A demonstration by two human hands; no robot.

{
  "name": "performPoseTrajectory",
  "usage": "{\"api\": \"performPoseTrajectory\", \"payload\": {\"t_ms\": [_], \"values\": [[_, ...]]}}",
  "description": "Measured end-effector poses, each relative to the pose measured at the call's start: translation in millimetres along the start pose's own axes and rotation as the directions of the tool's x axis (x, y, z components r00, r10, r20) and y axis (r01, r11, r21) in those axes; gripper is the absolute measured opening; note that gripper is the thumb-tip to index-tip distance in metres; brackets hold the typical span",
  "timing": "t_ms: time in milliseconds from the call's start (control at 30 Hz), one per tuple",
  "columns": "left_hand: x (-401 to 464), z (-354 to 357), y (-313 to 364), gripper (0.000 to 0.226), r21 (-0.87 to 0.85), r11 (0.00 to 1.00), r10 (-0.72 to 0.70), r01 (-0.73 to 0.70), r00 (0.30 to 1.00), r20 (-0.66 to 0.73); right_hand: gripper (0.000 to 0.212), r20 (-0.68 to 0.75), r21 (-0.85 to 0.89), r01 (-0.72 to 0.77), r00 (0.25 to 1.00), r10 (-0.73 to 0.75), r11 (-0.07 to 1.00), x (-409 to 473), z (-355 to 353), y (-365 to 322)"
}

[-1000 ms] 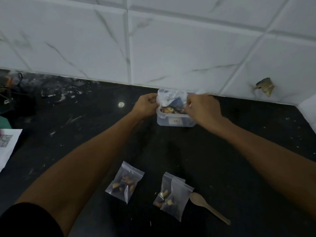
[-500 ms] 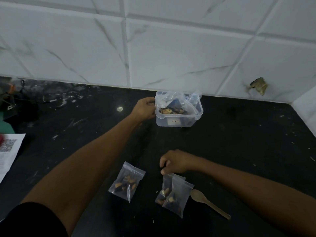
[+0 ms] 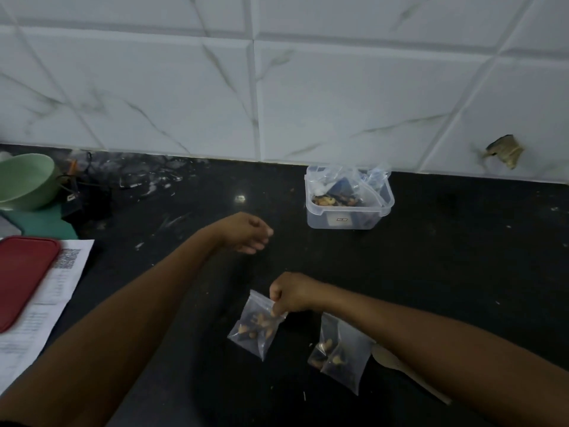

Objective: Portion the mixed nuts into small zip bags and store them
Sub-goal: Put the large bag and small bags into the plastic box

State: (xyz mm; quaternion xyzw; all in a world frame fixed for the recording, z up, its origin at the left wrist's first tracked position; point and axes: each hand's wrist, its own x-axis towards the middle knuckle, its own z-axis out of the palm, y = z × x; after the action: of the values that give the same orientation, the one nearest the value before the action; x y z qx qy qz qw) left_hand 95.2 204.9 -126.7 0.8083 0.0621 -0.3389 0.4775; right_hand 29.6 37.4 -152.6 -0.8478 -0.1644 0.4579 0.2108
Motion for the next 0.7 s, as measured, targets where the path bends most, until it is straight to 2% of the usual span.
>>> {"api": "performPoseTrajectory", "payload": {"t_ms": [100,200,400,500,600,700], "values": [[-9.3,-10.3,-18.0,0.035,0.021,0.999,-0.038,0.035,0.974,0.222,0.01,0.02,0.282,-0.003,1.0,-0.003,0.959,-10.9,-29.4,2.1],[-9.3,-11.7,-21.3,0.034,0.091,0.996,-0.008,-0.022,0.947,0.32,0.014,-0.056,0.348,0.051,0.998,-0.033,0.936,-22.9,-61.0,7.1],[-4.9,2.1,15.8,0.017,0.122,0.941,0.299,-0.315,0.945,0.133,0.011,-0.33,0.368,0.214,0.94,-0.088,0.905,-47.9,-107.0,15.8],[-4.8,4.0,51.5,0.017,0.094,0.9,0.421,-0.426,0.905,0.068,0.02,-0.449,0.307,0.22,0.891,-0.063,0.926,-63.0,-128.2,19.4],[-2.9,9.1,88.2,0.015,0.095,0.856,0.509,-0.508,0.86,0.009,0.016,-0.541,0.242,0.208,0.84,-0.046,0.948,-78.5,-151.1,20.6],[9.8,17.8,120.4,0.01,0.086,0.826,0.564,-0.558,0.814,-0.138,0.013,-0.666,0.269,0.185,0.745,0.044,0.945,-91.9,-174.1,24.6]]}}
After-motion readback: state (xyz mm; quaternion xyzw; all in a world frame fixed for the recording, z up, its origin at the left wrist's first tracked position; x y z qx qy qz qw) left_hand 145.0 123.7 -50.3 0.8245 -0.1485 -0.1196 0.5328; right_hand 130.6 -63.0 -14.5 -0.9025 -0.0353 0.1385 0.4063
